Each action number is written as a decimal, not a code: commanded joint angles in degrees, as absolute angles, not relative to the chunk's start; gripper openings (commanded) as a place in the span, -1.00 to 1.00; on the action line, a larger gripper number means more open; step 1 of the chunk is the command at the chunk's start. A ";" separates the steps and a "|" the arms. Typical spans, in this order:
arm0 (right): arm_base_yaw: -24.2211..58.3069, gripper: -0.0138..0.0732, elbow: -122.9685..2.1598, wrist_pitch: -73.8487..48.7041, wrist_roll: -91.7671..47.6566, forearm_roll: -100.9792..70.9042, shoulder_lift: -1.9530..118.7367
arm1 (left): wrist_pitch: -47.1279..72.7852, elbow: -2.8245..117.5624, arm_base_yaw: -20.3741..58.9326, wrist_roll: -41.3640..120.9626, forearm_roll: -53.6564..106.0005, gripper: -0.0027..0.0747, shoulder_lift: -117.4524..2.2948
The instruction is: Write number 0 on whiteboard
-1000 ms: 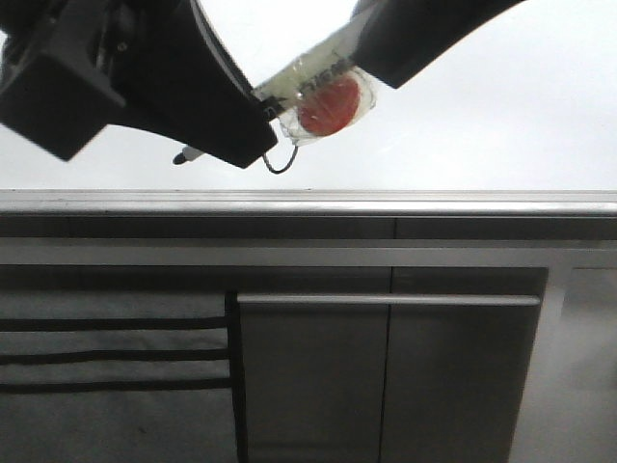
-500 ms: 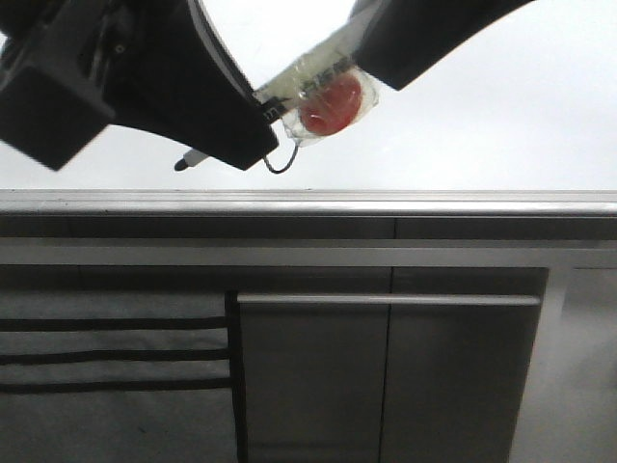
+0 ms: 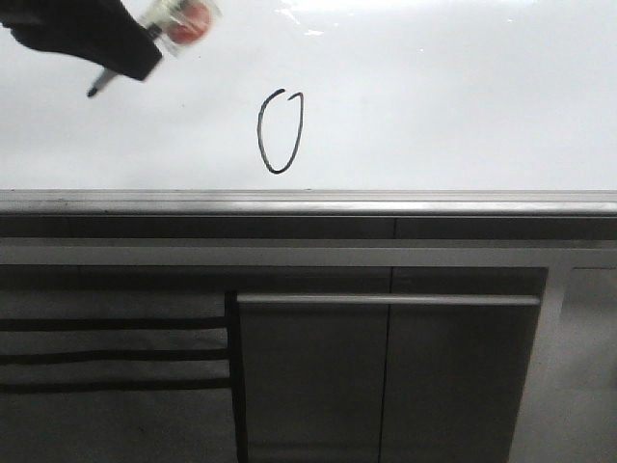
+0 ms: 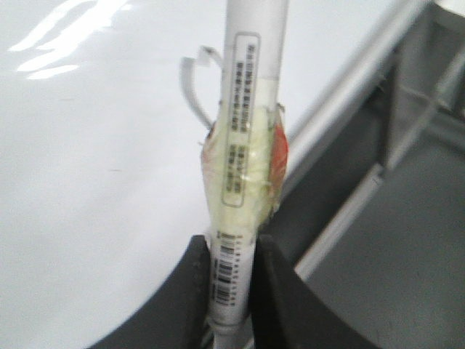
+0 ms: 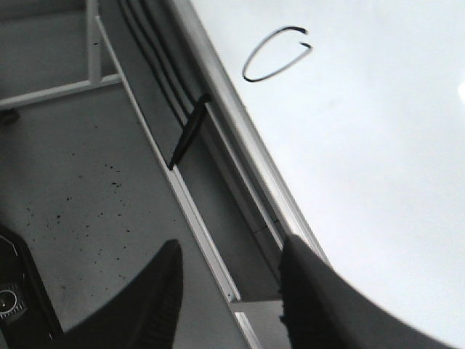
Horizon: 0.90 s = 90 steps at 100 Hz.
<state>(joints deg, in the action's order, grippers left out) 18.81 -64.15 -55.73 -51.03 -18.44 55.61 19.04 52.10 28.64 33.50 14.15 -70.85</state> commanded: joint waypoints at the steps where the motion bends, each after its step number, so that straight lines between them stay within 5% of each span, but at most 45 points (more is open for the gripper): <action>1: 16.16 -0.04 -64.66 -54.88 -49.14 -19.29 52.72 | 7.52 52.82 23.93 31.63 19.70 -0.98 -70.24; 24: 15.84 -0.04 -62.75 -55.77 -49.07 -19.42 51.33 | -1.66 52.58 17.49 31.63 28.96 -0.98 -77.13; 78: 15.84 -0.04 -62.75 -58.62 -48.36 -19.64 51.33 | -3.15 52.70 17.06 31.63 30.54 -0.98 -83.58; 90: 15.84 -0.04 -62.75 -58.85 -47.74 -19.64 51.33 | -2.88 52.70 16.97 31.63 30.54 -0.80 -83.58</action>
